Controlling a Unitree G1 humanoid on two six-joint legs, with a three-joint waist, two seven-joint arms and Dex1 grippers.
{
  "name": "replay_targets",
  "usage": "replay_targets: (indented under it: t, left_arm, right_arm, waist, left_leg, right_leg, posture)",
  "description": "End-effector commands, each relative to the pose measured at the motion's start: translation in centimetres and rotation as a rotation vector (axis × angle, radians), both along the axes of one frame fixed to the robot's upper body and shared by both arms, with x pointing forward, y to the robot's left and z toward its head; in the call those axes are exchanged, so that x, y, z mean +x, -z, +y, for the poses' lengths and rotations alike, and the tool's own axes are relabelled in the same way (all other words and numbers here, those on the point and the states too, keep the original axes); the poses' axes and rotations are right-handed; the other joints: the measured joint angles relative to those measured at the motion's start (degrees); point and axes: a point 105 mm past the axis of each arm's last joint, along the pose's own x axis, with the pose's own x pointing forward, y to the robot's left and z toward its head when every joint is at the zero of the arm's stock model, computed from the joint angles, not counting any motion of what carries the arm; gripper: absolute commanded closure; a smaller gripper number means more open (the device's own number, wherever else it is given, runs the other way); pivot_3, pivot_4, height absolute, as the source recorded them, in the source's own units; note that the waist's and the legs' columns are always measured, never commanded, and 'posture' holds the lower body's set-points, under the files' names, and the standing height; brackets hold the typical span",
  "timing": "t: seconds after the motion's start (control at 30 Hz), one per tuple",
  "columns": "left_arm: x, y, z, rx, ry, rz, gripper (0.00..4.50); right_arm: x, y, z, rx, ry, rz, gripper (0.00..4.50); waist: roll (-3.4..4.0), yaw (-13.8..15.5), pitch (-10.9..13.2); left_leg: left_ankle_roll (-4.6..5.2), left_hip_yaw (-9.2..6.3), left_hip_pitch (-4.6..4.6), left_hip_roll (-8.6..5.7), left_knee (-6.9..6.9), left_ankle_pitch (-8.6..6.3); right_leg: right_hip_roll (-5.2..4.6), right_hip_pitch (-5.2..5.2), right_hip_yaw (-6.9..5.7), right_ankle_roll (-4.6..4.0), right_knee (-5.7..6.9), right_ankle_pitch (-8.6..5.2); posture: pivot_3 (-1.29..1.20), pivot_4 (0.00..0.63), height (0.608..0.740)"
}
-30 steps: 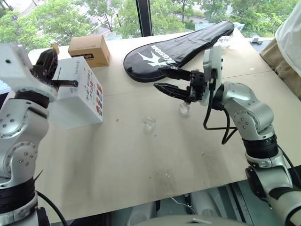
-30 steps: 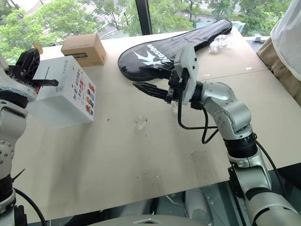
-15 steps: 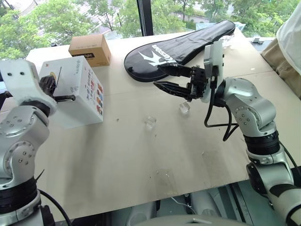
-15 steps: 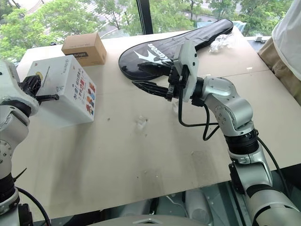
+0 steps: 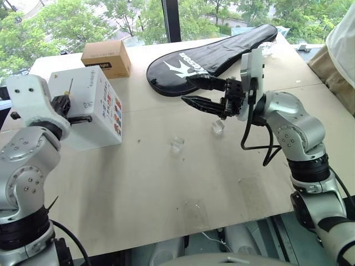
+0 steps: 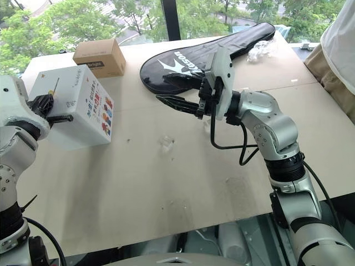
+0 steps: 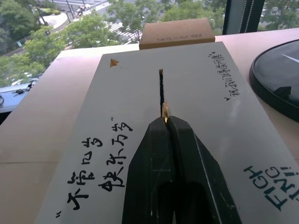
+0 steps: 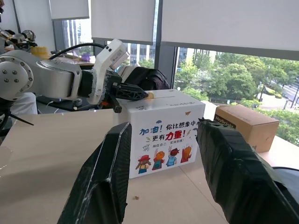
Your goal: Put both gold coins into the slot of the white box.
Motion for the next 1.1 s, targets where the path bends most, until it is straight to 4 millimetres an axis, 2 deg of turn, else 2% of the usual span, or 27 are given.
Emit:
replay_targets:
  t: [0.03,0.13,0.2,0.27,0.37,0.5,0.57,0.6,0.7,0.8,0.87,1.0,1.1]
  left_arm:
    - [-0.4,-1.6,-0.1,0.016,-0.004,-0.061,4.5]
    - [-0.4,-1.7,-0.3,0.008,0.002,-0.08,4.5]
    - [-0.4,-2.0,-0.4,0.011,-0.001,-0.099,3.99]
    - [-0.3,-2.7,-0.5,0.035,0.007,-0.13,3.32]
    - [-0.5,-4.1,-0.3,0.136,-0.037,-0.189,2.06]
    - [-0.8,-5.8,-1.1,0.112,0.04,-0.307,0.12]
    - [-1.0,-6.5,-2.6,0.065,0.161,-0.366,0.06]
    - [-1.3,-6.5,-4.3,0.04,0.269,-0.387,0.06]
    - [-3.2,-3.6,-10.2,0.008,0.63,-0.292,0.06]
    - [-5.8,1.5,-13.8,0.004,0.812,-0.101,0.06]
    - [-7.0,5.2,-13.8,-0.004,0.804,0.024,0.06]
    - [-8.9,10.6,-13.2,-0.021,0.773,0.181,0.06]
    - [-9.8,12.9,-13.1,-0.032,0.769,0.207,0.0]
  right_arm:
    - [-0.4,-1.0,-0.5,0.029,0.001,-0.046,2.13]
    - [-0.4,-1.0,-0.5,0.029,0.004,-0.046,2.13]
    - [-0.4,-1.0,-0.5,0.029,0.005,-0.045,2.07]
    - [-0.4,-1.0,-0.5,0.031,0.007,-0.042,2.07]
    - [-0.4,-0.8,-0.7,0.031,0.013,-0.037,2.07]
    - [-0.2,-0.6,-1.3,0.049,0.027,-0.008,2.07]
    - [0.0,-0.2,-2.0,0.054,0.044,0.019,2.07]
    - [0.1,0.2,-2.6,0.061,0.057,0.043,2.07]
    - [0.3,2.7,-4.8,0.022,0.115,0.096,2.07]
    - [0.2,6.3,-7.5,-0.024,0.185,0.152,2.07]
    - [0.1,9.2,-9.1,-0.086,0.249,0.193,2.07]
    - [-0.5,13.7,-11.3,-0.173,0.327,0.27,2.07]
    - [-1.0,15.7,-12.6,-0.194,0.365,0.29,1.22]
  waist:
    - [-0.01,0.0,0.0]
    - [-0.01,0.0,0.0]
    - [-0.01,0.0,0.0]
    - [-0.02,0.0,0.0]
    - [-0.02,-0.1,0.0]
    - [-0.02,0.0,0.0]
    - [-0.05,0.1,0.0]
    - [-0.08,0.2,0.0]
    - [-0.11,0.1,-0.1]
    - [-0.09,-0.2,-0.1]
    - [-0.07,-0.3,-0.1]
    - [-0.04,0.4,-0.1]
    - [0.06,1.0,0.0]
  left_leg:
    - [0.0,0.0,0.0,0.0,0.0,0.0]
    - [0.0,0.0,0.0,0.0,0.01,0.0]
    - [0.0,0.0,0.0,0.0,0.02,0.0]
    - [0.0,0.0,-0.01,-0.01,0.03,0.0]
    - [0.0,0.01,0.0,-0.01,0.03,0.0]
    - [0.0,0.0,-0.01,0.0,0.04,0.0]
    - [0.0,0.01,-0.03,-0.01,0.06,0.0]
    - [0.0,-0.04,-0.08,-0.01,0.1,0.0]
    - [0.0,-0.09,-0.24,-0.01,0.34,0.0]
    - [0.0,-0.04,-0.43,-0.01,0.6,0.0]
    - [0.0,0.06,-0.38,0.01,0.59,0.0]
    - [0.02,0.23,0.07,0.06,0.1,-0.01]
    - [0.05,0.27,0.99,0.11,0.0,-0.03]
  right_leg:
    - [0.0,0.0,-0.01,0.0,0.0,0.0]
    - [0.0,0.0,-0.02,0.0,0.0,0.0]
    - [0.0,0.0,-0.02,0.0,0.01,0.0]
    - [-0.01,0.01,-0.03,0.0,0.01,0.0]
    - [0.0,0.0,-0.02,0.0,0.01,0.0]
    - [-0.01,0.0,-0.03,0.0,0.01,0.0]
    - [-0.02,0.01,-0.03,0.0,0.01,0.0]
    - [-0.03,0.01,-0.1,0.0,0.0,0.0]
    - [-0.12,0.02,-0.19,0.0,-0.01,0.0]
    - [-0.2,-0.03,-0.23,0.0,-0.04,0.0]
    - [-0.17,-0.04,-0.15,0.0,-0.02,0.0]
    - [-0.09,0.08,0.02,-0.06,0.06,0.03]
    - [-0.04,1.01,0.01,-0.08,-0.06,0.03]
  posture:
    - [0.0,0.15,0.74]
    - [0.0,0.15,0.74]
    - [0.0,0.15,0.74]
    - [0.0,0.15,0.74]
    - [0.0,0.15,0.74]
    - [0.0,0.15,0.74]
    - [0.0,0.15,0.74]
    - [0.0,0.15,0.74]
    - [0.0,0.15,0.74]
    - [0.0,0.15,0.74]
    - [0.0,0.15,0.74]
    - [0.0,0.15,0.74]
    - [0.0,0.15,0.74]
